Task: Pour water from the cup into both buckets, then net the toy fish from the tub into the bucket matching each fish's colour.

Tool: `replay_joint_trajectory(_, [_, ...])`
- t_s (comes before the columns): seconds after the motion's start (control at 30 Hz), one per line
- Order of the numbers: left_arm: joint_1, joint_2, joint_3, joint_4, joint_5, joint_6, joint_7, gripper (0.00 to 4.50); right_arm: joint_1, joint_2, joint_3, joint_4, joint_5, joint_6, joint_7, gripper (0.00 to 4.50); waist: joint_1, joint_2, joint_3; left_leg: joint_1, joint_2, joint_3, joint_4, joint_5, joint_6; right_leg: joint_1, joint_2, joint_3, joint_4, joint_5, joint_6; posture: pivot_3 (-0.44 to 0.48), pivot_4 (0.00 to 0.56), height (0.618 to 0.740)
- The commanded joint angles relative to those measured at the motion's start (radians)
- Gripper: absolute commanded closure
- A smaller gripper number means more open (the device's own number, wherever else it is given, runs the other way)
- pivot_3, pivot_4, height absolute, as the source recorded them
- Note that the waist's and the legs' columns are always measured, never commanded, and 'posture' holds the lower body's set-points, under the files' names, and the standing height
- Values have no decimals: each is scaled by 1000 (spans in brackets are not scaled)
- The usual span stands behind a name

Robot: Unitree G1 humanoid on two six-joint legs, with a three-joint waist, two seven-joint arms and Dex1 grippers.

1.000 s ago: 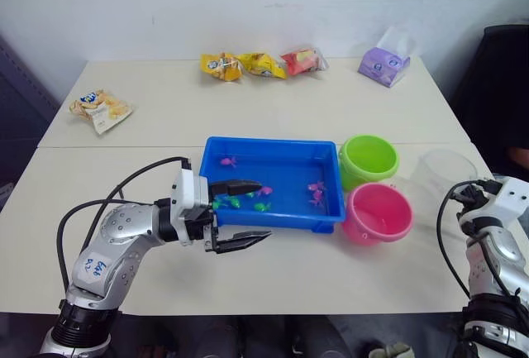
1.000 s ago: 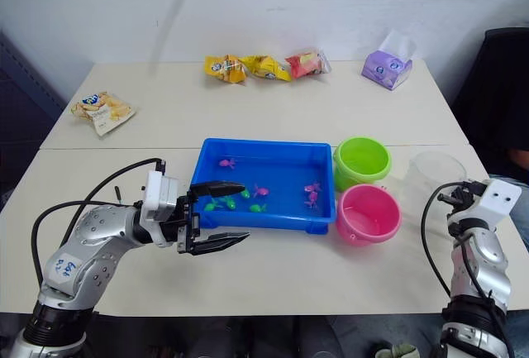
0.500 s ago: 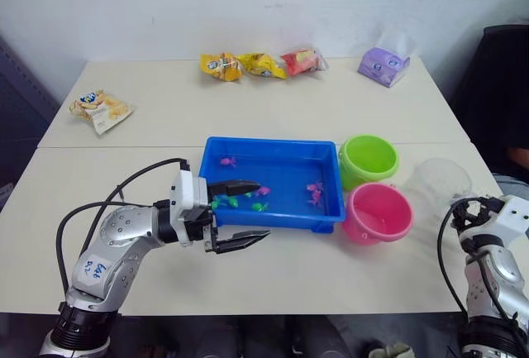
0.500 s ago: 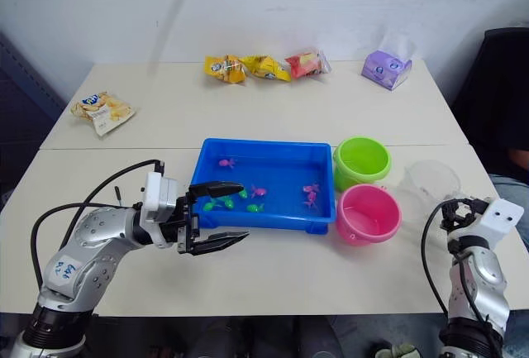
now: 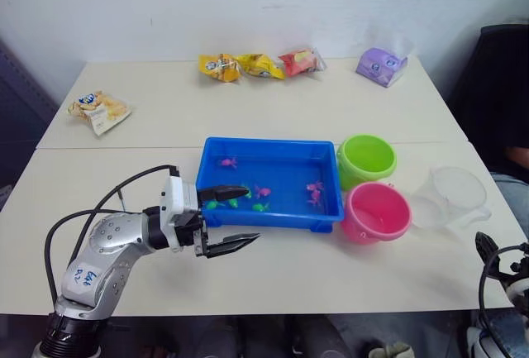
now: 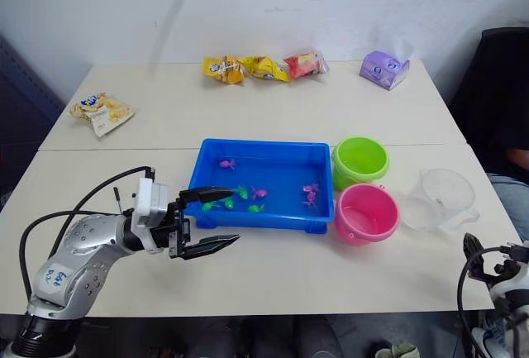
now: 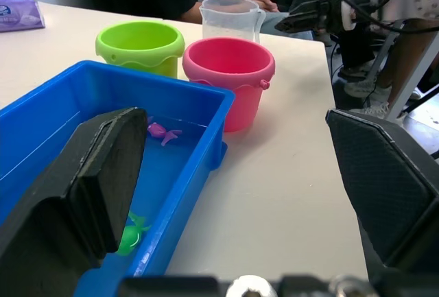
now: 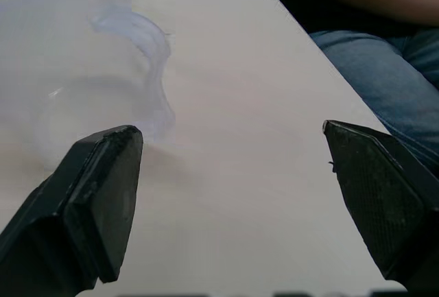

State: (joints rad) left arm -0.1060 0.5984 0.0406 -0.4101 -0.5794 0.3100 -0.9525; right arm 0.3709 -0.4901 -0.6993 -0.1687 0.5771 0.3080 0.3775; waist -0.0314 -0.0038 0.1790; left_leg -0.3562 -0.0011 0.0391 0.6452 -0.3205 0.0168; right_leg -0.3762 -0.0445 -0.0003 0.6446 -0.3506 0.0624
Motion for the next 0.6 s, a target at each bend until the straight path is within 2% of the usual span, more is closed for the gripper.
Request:
replay_joint_trajectory(0.03, [16, 26, 69, 15, -7, -21, -3, 0, 49, -55, -64, -130, 104, -7, 158, 31, 0, 0, 0, 0, 0, 0, 0, 0, 0, 0, 0, 0, 0, 0, 0, 0, 150, 740])
replay_joint_trajectory(0.17, [53, 52, 125, 17, -5, -29, 0, 0, 79, -107, -71, -207, 139, -6, 262, 31, 4, -1, 0, 0, 0, 0, -1, 0, 0, 0, 0, 0, 0, 0, 0, 0, 150, 740])
replay_joint_trajectory(0.3, [138, 55, 284, 56, 9, -69, 62, 0, -14, -211, -18, -277, 159, -18, 358, 31, 0, -2, 1, 0, 0, 0, 0, -1, 1, 0, -1, 0, -1, 0, 0, 0, 150, 740])
replay_joint_trajectory(0.37, [172, 49, 337, 69, 27, -108, 82, 0, -65, -249, 40, -287, 143, -15, 393, 31, -1, -4, 2, 0, 0, -1, 0, -1, 1, 0, -1, 0, -1, 0, 0, 0, 150, 740])
replay_joint_trajectory(0.43, [211, 30, 400, 79, 48, -151, 121, 0, -124, -268, 121, -268, 63, -104, 458, 31, 3, -6, 3, 0, 0, -1, 0, -1, 1, 0, -1, -1, -1, 0, 0, 0, 150, 740])
replay_joint_trajectory(0.6, [333, -33, 572, 106, 119, -189, 293, 0, -258, -235, 311, -192, -25, -302, 623, 31, 10, -7, 4, -1, 0, -2, 0, -1, 1, 0, -2, -3, -6, 0, 0, 0, 150, 740])
